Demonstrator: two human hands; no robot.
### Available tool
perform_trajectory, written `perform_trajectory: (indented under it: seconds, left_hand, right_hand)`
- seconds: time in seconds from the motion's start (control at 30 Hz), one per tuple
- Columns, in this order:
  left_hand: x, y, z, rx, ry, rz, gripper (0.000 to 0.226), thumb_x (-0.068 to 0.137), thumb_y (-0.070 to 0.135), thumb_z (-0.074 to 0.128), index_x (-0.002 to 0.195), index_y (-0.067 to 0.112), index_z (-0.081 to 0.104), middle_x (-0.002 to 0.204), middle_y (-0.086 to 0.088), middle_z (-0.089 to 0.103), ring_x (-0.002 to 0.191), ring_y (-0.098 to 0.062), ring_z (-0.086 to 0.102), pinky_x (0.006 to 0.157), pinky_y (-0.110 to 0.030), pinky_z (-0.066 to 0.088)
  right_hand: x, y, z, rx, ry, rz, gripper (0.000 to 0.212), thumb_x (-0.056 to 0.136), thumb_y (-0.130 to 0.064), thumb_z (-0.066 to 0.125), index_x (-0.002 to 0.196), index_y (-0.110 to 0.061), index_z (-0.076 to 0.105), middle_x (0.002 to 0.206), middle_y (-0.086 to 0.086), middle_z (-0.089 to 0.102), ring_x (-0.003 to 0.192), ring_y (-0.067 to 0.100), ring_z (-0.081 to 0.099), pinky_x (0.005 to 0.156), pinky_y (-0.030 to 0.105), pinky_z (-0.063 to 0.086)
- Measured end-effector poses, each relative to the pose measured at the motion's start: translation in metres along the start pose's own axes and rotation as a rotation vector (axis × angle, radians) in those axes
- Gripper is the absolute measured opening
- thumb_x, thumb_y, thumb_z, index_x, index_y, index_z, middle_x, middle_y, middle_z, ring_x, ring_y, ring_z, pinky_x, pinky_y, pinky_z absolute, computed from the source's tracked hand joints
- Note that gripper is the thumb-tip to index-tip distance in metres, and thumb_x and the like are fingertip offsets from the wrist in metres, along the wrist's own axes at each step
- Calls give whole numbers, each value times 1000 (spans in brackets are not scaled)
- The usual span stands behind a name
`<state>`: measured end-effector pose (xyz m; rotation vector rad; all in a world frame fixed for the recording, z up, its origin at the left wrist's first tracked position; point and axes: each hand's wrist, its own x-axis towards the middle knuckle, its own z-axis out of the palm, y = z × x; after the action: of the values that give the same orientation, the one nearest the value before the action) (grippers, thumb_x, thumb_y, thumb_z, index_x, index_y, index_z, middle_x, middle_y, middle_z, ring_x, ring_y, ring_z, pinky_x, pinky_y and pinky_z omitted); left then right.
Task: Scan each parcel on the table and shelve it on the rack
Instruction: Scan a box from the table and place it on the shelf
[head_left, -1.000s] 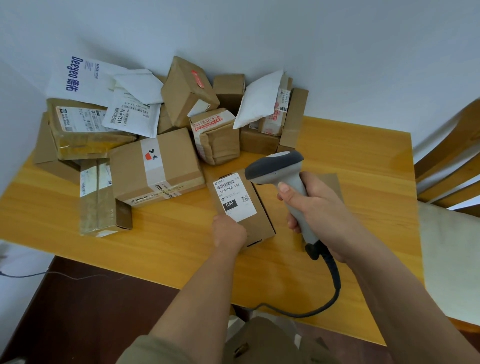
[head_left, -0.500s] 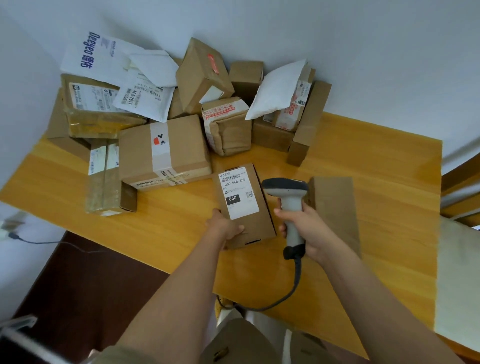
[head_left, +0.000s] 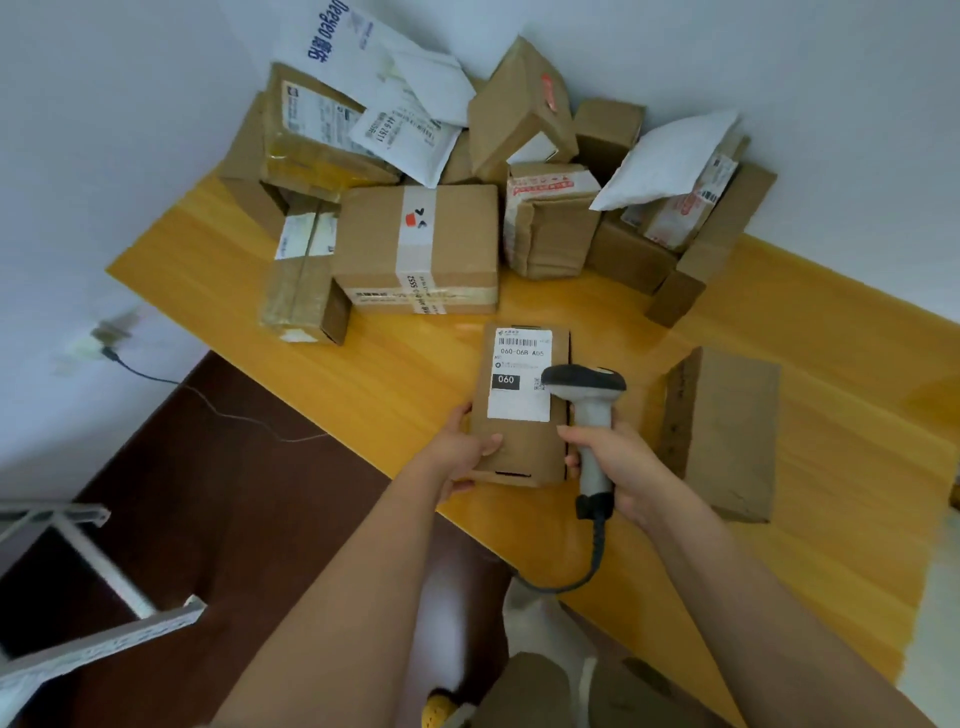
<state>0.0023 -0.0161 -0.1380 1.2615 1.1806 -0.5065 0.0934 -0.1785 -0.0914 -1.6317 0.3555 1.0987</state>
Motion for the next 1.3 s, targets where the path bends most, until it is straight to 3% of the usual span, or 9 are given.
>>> perform_trajectory:
  seconds: [0.1,0.23,0.33,0.43,0.67,0.83,1.03,1.17,1.3]
  left_hand:
    - [-24,-19,-19,-132,-1,25,65,96,23,63,146,44,28,129,0,59,102,-17,59,79,-38,53]
    - [-62,-69,-66,-338,19,83,64,93,16,67,143,41,34,122,-2,63,108,-25,64,94,-49,54]
    - [-109,-126,-112,-452,48,138,64,91,10,69,141,36,39,123,-2,63,110,-27,64,93,-49,55]
    - [-170,-195,-166,-572,117,196,68,89,3,69,139,38,41,121,-2,64,109,-27,65,93,-50,55]
    - [-338,-366,-290,-878,477,333,65,85,-1,70,136,35,48,120,-6,62,105,-29,64,91,-51,56]
    - [-429,-474,-339,-1161,686,431,57,87,-2,67,131,31,53,120,-10,62,96,-29,66,74,-43,61]
    - [-481,-578,-390,-1381,860,547,55,88,-1,65,130,34,55,120,-11,63,103,-31,65,93,-49,55]
    - [-509,-640,-445,-1487,982,625,59,84,0,69,132,34,57,128,-15,62,110,-35,65,87,-45,57]
    - [-546,-692,-502,-1522,1127,650,49,89,8,67,131,32,58,122,-9,64,99,-27,68,88,-42,58]
  right_hand:
    - [-24,8,23,-45,-36,-41,33,92,-8,65,117,-23,49,85,7,58,59,13,54,54,26,50]
    - [-65,33,69,-80,-109,-105,34,92,-5,64,114,-25,48,88,8,57,58,13,53,56,27,49]
    - [-107,60,114,-156,-199,-164,31,93,-3,63,106,-26,48,83,7,56,57,12,52,54,26,48]
    - [-158,89,174,-267,-318,-240,33,92,-1,62,116,-20,47,82,7,55,53,11,51,51,24,46]
    - [-294,168,346,-492,-695,-376,29,90,-1,64,111,-17,52,78,6,59,51,11,52,48,23,47]
    - [-387,222,446,-670,-955,-425,28,89,-4,66,110,-19,55,87,9,62,55,12,54,56,28,51]
    - [-463,279,550,-769,-1153,-479,27,88,-5,67,105,-23,55,93,11,63,57,12,55,57,28,51]
    - [-504,317,630,-778,-1261,-491,26,88,-4,66,104,-22,55,96,10,64,57,13,54,56,27,49]
    - [-552,353,708,-794,-1358,-454,26,88,-2,65,99,-24,55,98,9,66,57,14,52,56,28,48]
